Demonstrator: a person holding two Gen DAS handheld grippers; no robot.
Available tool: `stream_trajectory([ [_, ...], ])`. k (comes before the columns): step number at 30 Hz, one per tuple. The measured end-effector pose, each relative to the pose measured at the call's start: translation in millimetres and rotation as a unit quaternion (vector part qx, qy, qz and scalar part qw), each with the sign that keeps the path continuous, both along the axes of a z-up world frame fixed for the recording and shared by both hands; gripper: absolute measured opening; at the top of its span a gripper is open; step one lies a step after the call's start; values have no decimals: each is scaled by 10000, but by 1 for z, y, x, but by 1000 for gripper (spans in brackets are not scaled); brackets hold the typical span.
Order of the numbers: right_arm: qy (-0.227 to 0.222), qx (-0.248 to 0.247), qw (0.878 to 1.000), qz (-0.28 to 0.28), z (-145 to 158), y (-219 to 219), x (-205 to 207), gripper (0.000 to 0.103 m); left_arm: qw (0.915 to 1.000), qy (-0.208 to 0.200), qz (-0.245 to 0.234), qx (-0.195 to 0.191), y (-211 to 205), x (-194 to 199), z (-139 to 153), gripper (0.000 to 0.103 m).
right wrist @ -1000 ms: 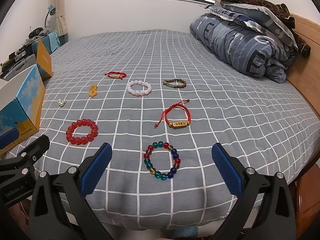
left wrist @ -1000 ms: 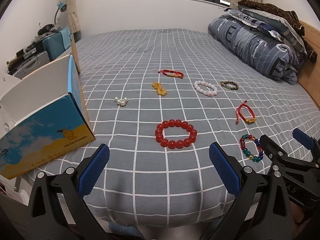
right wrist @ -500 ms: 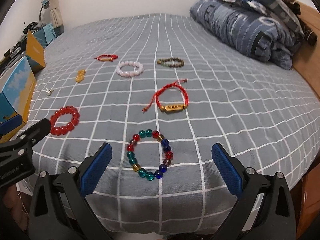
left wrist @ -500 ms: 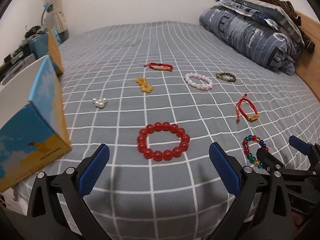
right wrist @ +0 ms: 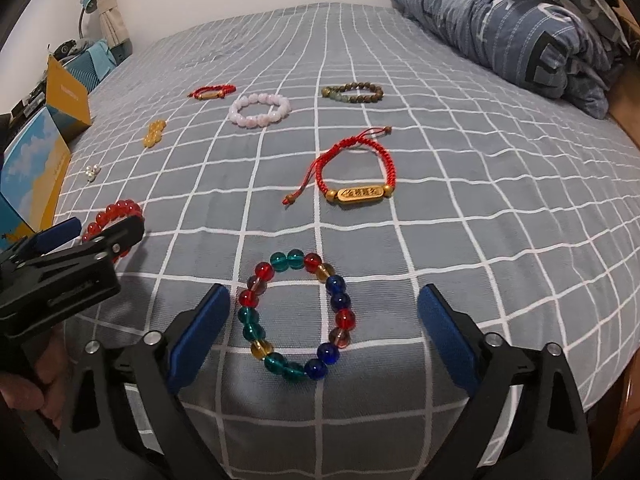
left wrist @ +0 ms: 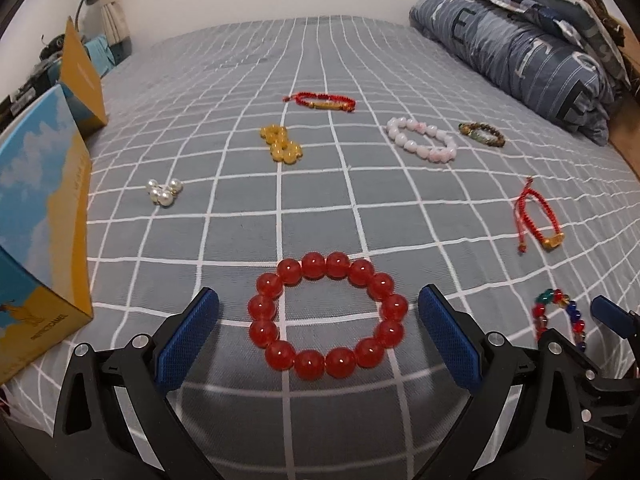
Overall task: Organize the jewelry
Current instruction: 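Grasp the red bead bracelet with the left tool while the right tool grasps the multicolour bracelet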
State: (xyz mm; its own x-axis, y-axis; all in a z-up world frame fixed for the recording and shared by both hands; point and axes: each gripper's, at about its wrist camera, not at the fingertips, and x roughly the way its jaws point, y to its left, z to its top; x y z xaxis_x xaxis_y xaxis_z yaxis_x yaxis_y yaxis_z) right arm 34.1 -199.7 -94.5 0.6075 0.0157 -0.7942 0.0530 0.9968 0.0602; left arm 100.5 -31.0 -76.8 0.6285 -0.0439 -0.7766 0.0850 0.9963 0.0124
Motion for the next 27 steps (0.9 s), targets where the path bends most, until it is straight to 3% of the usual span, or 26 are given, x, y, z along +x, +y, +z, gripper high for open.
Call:
stream_trajectory([
  [8, -36, 54, 10000, -54, -2, -1, 1, 70, 9999, 49, 62, -119, 3, 2, -7, 95],
  [22, -25, -97, 9998, -163, 1, -1, 0, 24, 9998, 79, -39, -192, 2, -2, -4, 50],
  [27, -26, -166, 9997, -189, 1, -1, -1, 18, 9999, 73, -20, -153, 2, -3, -3, 34],
])
